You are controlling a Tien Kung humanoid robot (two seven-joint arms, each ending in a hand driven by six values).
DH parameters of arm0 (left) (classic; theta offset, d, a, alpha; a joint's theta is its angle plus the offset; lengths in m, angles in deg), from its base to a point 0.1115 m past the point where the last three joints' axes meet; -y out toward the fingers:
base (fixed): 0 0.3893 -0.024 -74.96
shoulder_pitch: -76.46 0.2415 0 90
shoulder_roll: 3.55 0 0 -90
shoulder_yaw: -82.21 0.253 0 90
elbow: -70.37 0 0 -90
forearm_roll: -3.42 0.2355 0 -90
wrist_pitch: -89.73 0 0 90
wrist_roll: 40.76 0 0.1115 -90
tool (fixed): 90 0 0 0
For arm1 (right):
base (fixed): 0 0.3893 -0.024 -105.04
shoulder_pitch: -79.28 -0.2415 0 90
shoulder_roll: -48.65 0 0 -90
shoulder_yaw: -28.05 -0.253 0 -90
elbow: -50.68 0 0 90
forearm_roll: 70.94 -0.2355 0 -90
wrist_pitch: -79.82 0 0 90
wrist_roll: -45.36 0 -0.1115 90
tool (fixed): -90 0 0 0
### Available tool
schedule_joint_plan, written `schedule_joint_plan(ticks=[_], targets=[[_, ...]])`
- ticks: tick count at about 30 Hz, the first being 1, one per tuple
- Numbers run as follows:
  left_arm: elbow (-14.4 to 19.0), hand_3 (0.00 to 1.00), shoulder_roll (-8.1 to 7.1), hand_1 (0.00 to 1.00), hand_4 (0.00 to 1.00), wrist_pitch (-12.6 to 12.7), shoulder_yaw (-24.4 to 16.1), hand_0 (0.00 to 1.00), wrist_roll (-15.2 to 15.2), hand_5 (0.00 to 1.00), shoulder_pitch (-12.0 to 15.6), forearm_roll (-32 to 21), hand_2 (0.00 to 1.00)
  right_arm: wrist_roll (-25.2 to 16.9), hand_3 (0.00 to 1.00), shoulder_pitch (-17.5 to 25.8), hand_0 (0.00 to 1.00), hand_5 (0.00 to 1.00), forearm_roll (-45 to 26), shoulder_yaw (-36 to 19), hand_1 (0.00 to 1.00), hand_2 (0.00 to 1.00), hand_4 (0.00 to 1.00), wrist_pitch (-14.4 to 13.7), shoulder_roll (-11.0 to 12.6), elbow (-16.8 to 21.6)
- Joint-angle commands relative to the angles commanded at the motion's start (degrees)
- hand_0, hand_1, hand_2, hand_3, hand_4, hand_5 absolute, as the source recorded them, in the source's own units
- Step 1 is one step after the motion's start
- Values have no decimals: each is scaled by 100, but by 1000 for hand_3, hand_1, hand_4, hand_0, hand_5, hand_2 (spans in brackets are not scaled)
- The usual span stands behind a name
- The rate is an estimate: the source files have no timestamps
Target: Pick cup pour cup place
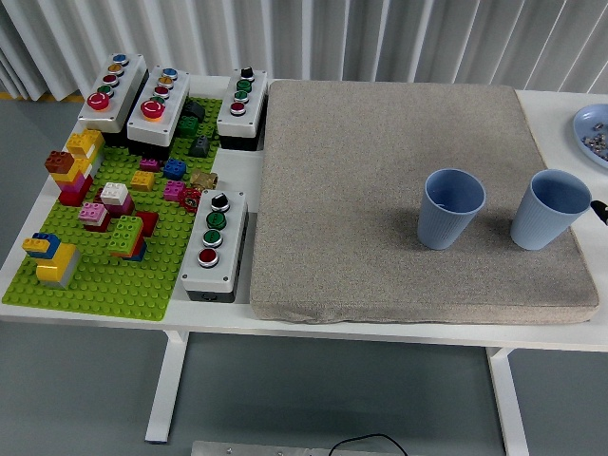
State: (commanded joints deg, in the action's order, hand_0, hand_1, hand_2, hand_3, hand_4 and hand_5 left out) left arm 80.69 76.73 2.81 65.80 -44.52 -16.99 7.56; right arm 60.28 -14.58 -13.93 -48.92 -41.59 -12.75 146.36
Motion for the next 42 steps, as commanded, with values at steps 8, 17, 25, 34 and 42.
schedule_joint_plan(ticks=[8, 17, 25, 34, 42], targets=[[0, 665, -12, 733, 520, 8, 78, 750, 4, 943, -9, -60, 799, 6, 920, -1162, 875, 315, 216, -141, 823, 878, 897, -6, -180, -254], [0, 665, -36, 734, 515, 4, 417, 748, 84, 942, -62, -373, 800, -655, 824, -2480, 801, 301, -144, -482, 741, 721, 876, -250, -390, -675], [0, 664, -15, 734, 514, 0, 547, 747, 106, 941, -102, -474, 799, -1963, 807, -2801, 804, 716, -1726, -597, 739, 726, 859, 58, -798, -1416], [0, 663, 5, 734, 513, -11, 639, 748, 116, 940, -119, -551, 799, -1386, 842, -2756, 836, 998, -2366, -850, 787, 831, 816, 667, -935, -2171], [0, 664, 13, 734, 512, -14, 595, 747, 99, 941, -114, -491, 799, -1255, 855, -2739, 854, 998, -2021, -965, 801, 854, 800, 694, -964, -2169]])
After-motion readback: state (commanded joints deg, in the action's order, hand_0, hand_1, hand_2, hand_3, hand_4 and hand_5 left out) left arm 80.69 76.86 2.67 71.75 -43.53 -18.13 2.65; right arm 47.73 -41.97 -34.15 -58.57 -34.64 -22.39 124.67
